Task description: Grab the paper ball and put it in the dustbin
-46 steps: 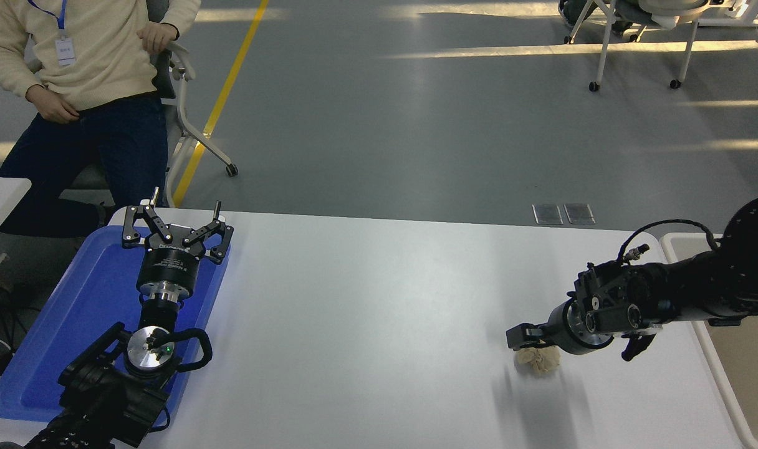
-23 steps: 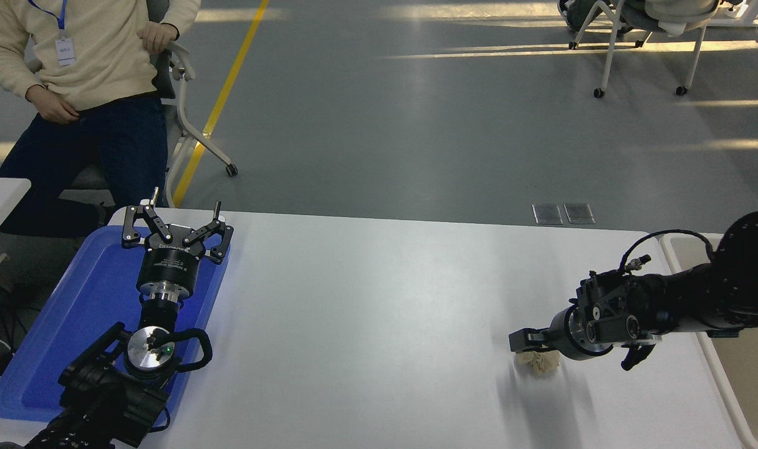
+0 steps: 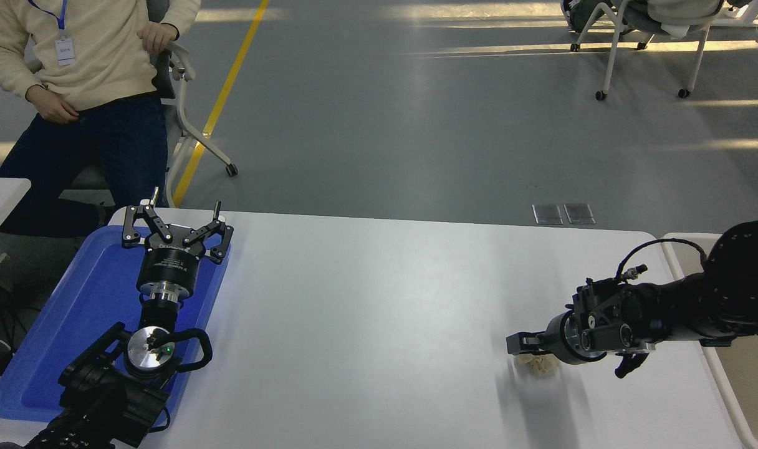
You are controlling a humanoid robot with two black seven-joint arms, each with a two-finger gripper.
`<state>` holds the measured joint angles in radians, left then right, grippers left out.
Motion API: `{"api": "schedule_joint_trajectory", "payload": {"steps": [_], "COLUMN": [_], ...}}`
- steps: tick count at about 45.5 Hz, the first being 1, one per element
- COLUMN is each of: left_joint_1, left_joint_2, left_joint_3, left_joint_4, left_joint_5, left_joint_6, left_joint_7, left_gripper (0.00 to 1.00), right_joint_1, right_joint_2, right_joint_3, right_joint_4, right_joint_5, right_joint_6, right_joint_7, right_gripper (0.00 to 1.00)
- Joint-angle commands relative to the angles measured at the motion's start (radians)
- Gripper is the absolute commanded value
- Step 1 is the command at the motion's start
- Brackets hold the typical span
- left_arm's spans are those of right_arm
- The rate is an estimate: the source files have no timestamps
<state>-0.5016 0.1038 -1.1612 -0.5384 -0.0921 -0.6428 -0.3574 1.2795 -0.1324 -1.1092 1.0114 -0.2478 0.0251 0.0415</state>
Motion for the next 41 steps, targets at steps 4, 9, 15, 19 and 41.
{"api": "schedule_joint_trajectory", "payload": {"steps": [4, 9, 15, 19, 41], "left_joint_1": [0.000, 0.000, 0.000, 0.000, 0.000], "left_joint_2": [0.000, 0.000, 0.000, 0.000, 0.000], "left_joint_3": [0.000, 0.000, 0.000, 0.000, 0.000], "left_joint_4": [0.000, 0.000, 0.000, 0.000, 0.000], "left_joint_5": [0.000, 0.000, 0.000, 0.000, 0.002], "left_joint_6": [0.000, 0.000, 0.000, 0.000, 0.000], "left_joint_7": [0.000, 0.000, 0.000, 0.000, 0.000], "left_gripper": [1.00, 1.00, 1.00, 1.00, 1.00], "right_joint_1": [-0.017, -0.019, -0.017, -0.005, 0.257], "right_joint_2": [0.005, 0.008, 0.008, 0.005, -0.075], "right_joint_3": [0.002, 0.002, 0.005, 0.006, -0.052], "right_joint_4": [-0.008, -0.008, -0.008, -0.004, 0.168], "right_joint_5": [0.002, 0.002, 0.002, -0.001, -0.007], "right_joint_6": [-0.014, -0.016, -0.017, -0.010, 0.007], "right_joint_7": [0.000, 0.001, 0.003, 0.005, 0.012], "right_gripper": [0.69, 0.54, 0.46, 0.28, 0.12]}}
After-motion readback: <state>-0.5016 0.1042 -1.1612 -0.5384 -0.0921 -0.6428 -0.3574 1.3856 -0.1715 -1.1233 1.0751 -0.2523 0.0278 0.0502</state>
